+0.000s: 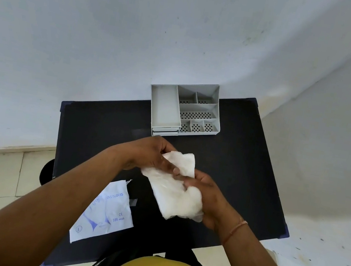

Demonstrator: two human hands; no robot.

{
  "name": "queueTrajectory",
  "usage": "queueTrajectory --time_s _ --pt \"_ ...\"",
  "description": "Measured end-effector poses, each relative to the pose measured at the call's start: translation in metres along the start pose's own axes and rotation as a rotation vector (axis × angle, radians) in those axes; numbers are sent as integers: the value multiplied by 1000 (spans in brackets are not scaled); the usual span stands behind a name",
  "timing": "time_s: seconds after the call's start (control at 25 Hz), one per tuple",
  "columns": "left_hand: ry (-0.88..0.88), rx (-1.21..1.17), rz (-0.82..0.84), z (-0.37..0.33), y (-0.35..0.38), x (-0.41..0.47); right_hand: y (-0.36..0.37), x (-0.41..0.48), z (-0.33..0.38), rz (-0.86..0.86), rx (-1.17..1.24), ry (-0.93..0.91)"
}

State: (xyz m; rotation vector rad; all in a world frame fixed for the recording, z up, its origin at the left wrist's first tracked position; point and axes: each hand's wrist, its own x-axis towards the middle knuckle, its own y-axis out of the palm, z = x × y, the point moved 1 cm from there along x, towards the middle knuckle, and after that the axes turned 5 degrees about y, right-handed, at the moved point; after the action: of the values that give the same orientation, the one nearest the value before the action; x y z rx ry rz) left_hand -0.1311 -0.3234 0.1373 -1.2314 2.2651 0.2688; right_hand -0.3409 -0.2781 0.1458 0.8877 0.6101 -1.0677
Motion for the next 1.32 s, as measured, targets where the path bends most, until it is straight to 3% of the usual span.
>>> queueTrajectory --time_s 0.12,0.24,0.48,0.72,0.88,1.04,1.16,1.32 --pt "47 -117 -109 -5 0 3 -16 -5 -6 183 547 102" --pt "72 -241 -182 -7 3 6 -26 -11 -24 304 795 68" --pt "84 -239 -299 -2 20 15 -24 -18 -27 293 679 14" --pt "35 -217 -356 -6 34 17 -31 -9 -25 -59 398 -46" --pt "-60 -133 -186 -7 30 16 -39 -2 -37 -51 445 -13" --pt "-165 -219 -42 -6 18 12 -36 0 -47 -25 471 4" --pt "-123 -136 41 3 11 14 -33 -4 -48 16 510 -9" --pt "-99 -113 23 12 10 16 -43 -11 -46 168 806 123"
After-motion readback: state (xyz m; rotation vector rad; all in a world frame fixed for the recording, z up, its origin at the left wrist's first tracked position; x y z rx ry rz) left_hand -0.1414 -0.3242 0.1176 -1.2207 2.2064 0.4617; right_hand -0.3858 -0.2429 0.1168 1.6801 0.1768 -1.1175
